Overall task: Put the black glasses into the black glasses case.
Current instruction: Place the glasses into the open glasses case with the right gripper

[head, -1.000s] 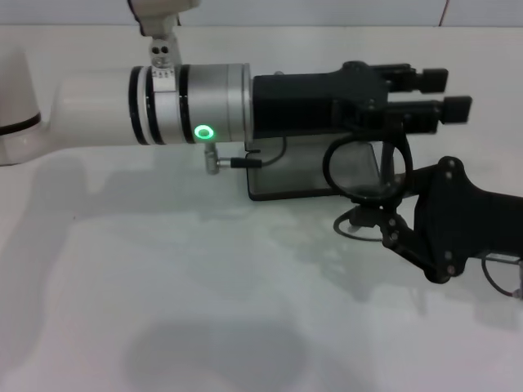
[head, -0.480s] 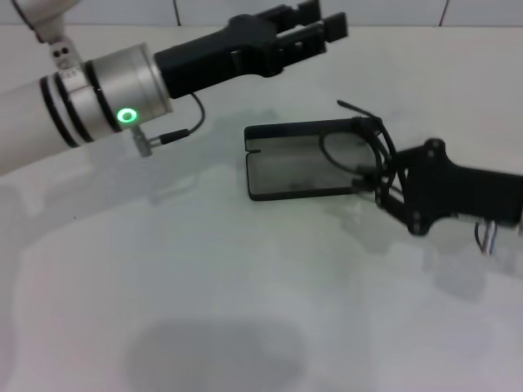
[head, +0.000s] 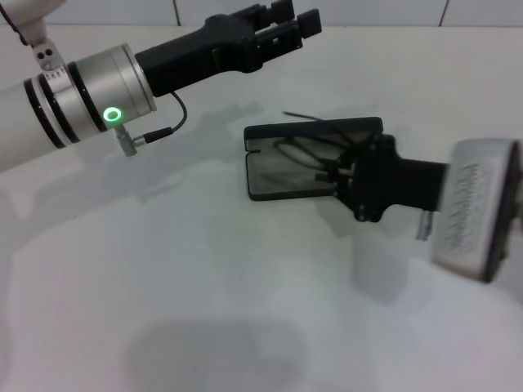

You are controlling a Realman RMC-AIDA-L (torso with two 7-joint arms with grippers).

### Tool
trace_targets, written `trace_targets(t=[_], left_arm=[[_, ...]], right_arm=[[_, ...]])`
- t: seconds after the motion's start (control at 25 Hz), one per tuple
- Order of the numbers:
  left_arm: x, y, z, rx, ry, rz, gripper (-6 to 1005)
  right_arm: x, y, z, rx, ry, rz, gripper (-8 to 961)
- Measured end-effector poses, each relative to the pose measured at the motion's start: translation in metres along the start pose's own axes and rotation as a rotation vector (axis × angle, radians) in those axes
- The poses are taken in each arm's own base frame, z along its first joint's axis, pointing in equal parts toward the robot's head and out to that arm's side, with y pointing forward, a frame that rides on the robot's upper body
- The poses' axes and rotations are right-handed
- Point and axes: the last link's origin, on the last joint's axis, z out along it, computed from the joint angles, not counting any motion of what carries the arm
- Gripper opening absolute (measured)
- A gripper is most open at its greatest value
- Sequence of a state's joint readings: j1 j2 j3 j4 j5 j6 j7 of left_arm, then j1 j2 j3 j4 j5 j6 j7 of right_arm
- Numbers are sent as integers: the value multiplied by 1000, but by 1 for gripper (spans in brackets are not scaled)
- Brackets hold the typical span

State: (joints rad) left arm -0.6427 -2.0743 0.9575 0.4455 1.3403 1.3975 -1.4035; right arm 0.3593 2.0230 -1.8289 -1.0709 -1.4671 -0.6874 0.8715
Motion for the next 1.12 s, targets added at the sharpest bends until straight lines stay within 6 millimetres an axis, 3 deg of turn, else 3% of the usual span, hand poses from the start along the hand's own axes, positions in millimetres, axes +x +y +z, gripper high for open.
trace_targets(t=[0.32, 1.12], left_arm=[[-2, 1, 4, -11, -30, 12, 644], [3, -1, 6, -3, -26, 34, 644]], right_arm=[[-6, 17, 27, 100, 185, -183, 107], [-9, 24, 36, 161, 240, -274, 107]])
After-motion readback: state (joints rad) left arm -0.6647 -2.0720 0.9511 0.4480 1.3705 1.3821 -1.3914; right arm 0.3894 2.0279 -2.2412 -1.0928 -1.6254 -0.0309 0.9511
